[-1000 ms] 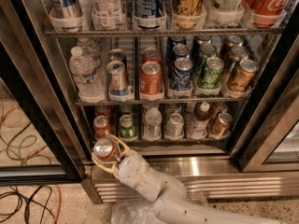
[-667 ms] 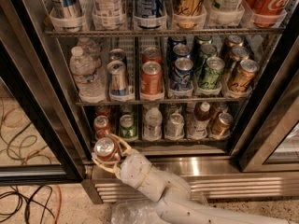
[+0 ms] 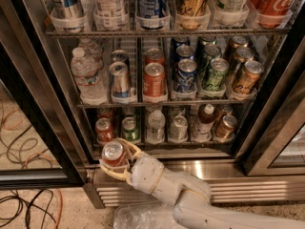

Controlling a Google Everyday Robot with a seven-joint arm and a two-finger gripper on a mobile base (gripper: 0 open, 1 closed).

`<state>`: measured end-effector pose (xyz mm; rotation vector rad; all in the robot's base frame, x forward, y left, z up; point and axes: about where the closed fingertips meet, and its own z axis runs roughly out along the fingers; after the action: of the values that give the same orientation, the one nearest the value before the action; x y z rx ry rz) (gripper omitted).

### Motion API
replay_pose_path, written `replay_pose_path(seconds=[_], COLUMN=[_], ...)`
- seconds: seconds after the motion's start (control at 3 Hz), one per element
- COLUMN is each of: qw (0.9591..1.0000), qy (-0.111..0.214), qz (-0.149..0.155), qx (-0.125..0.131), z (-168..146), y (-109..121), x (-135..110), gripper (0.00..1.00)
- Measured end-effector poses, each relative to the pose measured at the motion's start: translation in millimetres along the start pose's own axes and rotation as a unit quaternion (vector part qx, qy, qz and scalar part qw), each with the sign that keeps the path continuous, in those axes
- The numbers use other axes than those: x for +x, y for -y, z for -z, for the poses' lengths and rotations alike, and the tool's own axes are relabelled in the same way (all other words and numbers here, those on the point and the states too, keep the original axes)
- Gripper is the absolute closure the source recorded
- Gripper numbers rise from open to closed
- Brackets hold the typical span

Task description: Pick coke can from bottom shelf of fridge

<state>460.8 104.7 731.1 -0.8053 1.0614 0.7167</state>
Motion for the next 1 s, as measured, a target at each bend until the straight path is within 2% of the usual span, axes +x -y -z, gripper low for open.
replay_pose_path(seconds=[0.33, 0.67, 1.0], qw=[0.9990, 0.9967, 0.9946], qy=[-0.029, -0.040, -0.043], qz=[-0.013, -0.040, -0.077], qx=[-0.031, -0.057, -0.055], z=[11, 20, 21], y=[-6, -8, -5], x=[-9, -19, -22], gripper=[1.00, 1.00, 1.00])
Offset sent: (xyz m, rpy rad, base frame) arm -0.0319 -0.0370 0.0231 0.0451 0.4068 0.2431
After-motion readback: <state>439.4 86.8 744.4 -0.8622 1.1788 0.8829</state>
